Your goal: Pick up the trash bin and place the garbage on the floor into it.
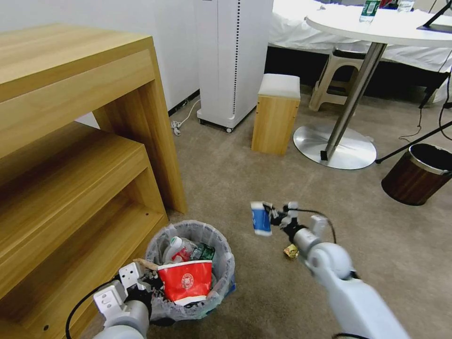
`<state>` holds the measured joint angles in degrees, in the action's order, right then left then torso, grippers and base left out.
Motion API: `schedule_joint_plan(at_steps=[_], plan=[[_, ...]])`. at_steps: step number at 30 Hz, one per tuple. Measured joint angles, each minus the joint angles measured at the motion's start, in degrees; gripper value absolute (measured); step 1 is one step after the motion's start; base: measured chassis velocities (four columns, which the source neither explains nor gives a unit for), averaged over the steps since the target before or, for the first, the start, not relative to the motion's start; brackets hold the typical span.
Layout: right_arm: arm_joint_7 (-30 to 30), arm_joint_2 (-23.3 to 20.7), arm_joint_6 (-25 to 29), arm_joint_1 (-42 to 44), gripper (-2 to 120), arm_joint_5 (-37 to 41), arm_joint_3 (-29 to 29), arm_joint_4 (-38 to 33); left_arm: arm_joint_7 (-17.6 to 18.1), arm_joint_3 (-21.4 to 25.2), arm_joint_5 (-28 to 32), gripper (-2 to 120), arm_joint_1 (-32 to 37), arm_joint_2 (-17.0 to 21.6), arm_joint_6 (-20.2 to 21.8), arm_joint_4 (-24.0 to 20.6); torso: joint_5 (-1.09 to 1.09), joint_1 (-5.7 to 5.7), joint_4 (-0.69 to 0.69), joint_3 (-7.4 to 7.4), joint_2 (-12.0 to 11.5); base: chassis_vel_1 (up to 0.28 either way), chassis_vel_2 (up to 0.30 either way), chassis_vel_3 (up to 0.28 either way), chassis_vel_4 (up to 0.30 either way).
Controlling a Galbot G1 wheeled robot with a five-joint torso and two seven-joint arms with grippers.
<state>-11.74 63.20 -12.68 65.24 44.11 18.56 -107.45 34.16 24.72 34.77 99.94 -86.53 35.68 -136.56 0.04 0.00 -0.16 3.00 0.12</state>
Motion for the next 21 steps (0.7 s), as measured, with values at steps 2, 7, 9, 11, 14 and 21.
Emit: schedule_joint_plan(at_steps=[2,7,9,11,14,21], plan=[[-9.3,-0.5,8.1,-0.6,0,1.8,-1.0,-4.0,-0.5,-1.2,-1.3,0,0.0,-0.5,-0.1,0.5,0.01,0.0,0.03,0.0,0.0,0.0,0.0,0.0,0.0],[-16.4,2.0,15.6,-2.0,0,1.9,-5.8,-3.2,-0.7,-1.9,-1.8,0,0.2,-0.8,-0.1,0.3,0.02,0.0,0.04,0.01,0.0,0.0,0.0,0.0,0.0],[-19.4,3.9,17.8,-2.3,0,1.2,-10.0,-0.8,-0.7,-2.0,-1.9,0,0.3,-0.8,-0.1,-0.1,0.02,0.0,0.03,0.01,0.0,0.0,0.0,0.0,0.0],[-20.3,4.6,18.3,-2.4,0,0.7,-11.5,0.2,-0.7,-1.9,-1.9,0,0.4,-0.8,-0.1,-0.3,0.02,0.0,0.03,0.01,0.0,0.0,0.0,0.0,0.0],[-21.4,6.4,18.3,-2.9,0,-2.3,-16.4,2.8,-0.7,-1.8,-1.8,0,0.7,-0.7,-0.1,-0.6,0.01,0.0,0.03,0.01,0.0,0.0,0.0,0.0,0.0],[-21.6,5.1,15.5,-2.6,0,-7.3,-20.1,3.0,-0.8,-1.6,-1.8,0,1.1,-0.7,-0.2,-1.3,0.01,0.0,0.02,0.01,0.0,0.0,0.0,0.0,0.0]])
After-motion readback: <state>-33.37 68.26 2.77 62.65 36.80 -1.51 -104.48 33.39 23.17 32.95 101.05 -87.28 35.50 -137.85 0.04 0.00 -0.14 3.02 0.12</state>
